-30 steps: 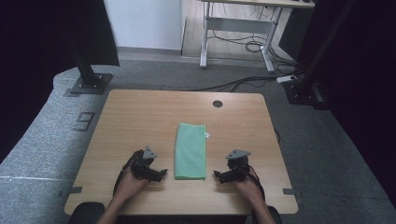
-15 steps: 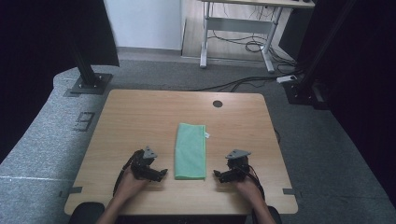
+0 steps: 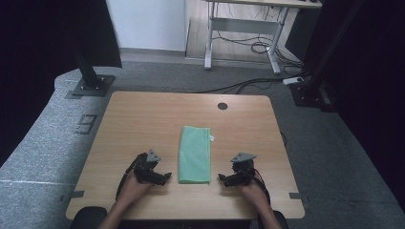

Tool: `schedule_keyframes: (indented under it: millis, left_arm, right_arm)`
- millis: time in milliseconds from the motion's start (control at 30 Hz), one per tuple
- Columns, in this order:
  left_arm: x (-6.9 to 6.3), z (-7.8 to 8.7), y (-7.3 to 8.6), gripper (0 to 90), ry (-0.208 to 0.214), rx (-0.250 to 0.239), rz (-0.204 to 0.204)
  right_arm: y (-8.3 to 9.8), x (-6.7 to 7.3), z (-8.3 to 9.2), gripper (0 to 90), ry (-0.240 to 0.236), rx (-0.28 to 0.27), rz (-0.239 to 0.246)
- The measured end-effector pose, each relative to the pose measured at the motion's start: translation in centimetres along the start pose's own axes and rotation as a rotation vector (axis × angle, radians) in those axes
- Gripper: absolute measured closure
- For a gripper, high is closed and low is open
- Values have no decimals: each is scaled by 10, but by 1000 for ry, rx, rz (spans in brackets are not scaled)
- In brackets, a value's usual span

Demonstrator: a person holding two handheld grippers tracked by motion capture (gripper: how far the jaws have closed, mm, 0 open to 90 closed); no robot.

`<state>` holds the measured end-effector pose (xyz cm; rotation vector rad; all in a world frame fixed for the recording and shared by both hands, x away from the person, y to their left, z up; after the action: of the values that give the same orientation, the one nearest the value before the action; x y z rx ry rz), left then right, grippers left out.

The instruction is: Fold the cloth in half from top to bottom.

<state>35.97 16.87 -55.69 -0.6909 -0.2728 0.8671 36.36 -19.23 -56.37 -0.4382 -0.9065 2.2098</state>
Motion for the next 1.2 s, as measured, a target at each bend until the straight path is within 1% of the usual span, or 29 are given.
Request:
schedule_keyframes:
  millis: [233, 300, 433, 533, 633, 700, 733, 967, 1000, 1067, 1100, 1167, 1200]
  left_arm:
    - [0, 0, 0, 0, 0, 0, 1]
    - [-1, -1, -1, 0, -7, -3, 8]
    - [-3, -3, -4, 0, -11, -5, 3]
    - [-7, -7, -10, 0, -10, -13, -1]
    - [-8, -6, -17, 0, -13, -29, -2]
    - [-8, -4, -20, 0, -13, -42, 2]
    - [-8, -3, -22, 0, -14, -47, 3]
    - [-6, -4, -31, 0, -10, -64, 17]
    - [-6, -6, -35, 0, -7, -65, 20]
    - [-6, -8, -37, 0, -8, -67, 19]
    - [-7, -11, -41, 0, -11, -66, 19]
    - [-7, -13, -43, 0, -13, -67, 23]
    - [-8, -17, -46, 0, -21, -69, 28]
  right_arm:
    - [-1, 0, 0, 0, 3, 5, -8]
    - [-2, 0, 0, 0, 0, 7, -13]
    - [-3, -1, 0, 0, -9, 3, -26]
    - [-7, 0, 0, 0, -8, -4, -27]
    - [-10, 0, 0, 0, -10, -13, -27]
    - [-12, 1, 0, 0, -14, -18, -34]
    - [-13, 1, -1, 0, -17, -21, -30]
    - [-25, 6, -4, 0, -29, -37, -24]
    - [-26, 7, -5, 0, -31, -38, -23]
    - [-28, 7, -5, 0, -33, -39, -23]
    - [-32, 9, -7, 0, -38, -42, -22]
    - [-34, 9, -8, 0, -38, -41, -22]
    - [-38, 10, -11, 0, -40, -44, -17]
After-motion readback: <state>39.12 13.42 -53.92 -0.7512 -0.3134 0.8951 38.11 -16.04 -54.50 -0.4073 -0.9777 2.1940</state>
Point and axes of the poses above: each handheld gripper's, and its own axes: z roughly backward along the jaws, y roughly out of its underside, x roughly to its left, the point moved 1 cm from there along -z, roughly forward along the jaws, and after that the axes turned 4 degrees about z, right-handed, at the moved point
